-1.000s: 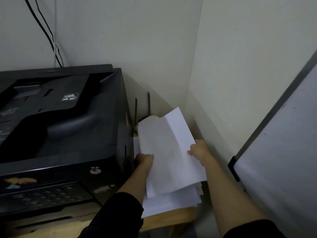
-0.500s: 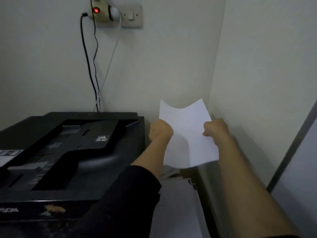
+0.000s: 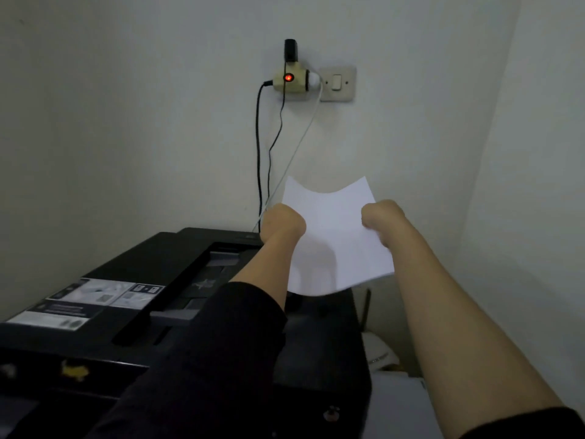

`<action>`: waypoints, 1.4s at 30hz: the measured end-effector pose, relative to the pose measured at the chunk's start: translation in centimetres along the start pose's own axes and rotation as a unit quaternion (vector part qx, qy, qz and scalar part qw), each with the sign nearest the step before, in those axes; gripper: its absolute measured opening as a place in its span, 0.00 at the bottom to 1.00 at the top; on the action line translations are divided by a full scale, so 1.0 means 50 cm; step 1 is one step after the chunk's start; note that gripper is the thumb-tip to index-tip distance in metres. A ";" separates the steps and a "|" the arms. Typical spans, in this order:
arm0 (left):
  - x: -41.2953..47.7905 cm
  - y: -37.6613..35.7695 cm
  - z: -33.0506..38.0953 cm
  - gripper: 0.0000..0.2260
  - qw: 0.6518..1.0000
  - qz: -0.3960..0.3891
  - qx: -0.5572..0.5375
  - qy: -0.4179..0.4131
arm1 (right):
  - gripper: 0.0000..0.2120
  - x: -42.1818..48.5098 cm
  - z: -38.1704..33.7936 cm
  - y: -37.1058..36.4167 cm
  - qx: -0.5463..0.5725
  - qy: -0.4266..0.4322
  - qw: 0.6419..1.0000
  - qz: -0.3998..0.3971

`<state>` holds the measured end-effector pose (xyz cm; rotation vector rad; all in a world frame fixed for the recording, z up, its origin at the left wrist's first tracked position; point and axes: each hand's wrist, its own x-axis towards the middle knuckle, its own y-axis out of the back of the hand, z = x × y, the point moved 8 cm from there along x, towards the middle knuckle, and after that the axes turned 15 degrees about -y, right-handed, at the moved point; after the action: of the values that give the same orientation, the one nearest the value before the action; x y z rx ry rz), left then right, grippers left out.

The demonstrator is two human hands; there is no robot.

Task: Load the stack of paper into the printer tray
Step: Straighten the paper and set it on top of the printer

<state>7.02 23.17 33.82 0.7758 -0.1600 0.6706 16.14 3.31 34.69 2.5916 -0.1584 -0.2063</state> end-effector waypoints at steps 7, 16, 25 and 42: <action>0.052 0.144 -0.185 0.12 0.998 -0.049 0.026 -0.008 | 0.02 -0.099 -0.060 -0.204 -0.012 -0.043 0.999 -0.015; 0.106 0.284 -0.337 0.12 0.996 -0.064 0.048 -0.028 | 0.08 -0.212 -0.132 -0.379 0.060 -0.081 0.994 -0.032; 0.139 0.412 -0.345 0.16 0.987 0.123 -0.051 -0.095 | 0.21 -0.295 -0.231 -0.430 0.201 0.058 0.978 0.020; 0.098 0.423 -0.406 0.18 0.946 0.175 -0.212 -0.173 | 0.10 -0.318 -0.183 -0.460 0.274 0.094 0.957 0.024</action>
<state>-4.21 50.67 33.73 0.4421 -0.7528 0.7948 3.81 29.92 32.39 3.1340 -0.2352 0.1238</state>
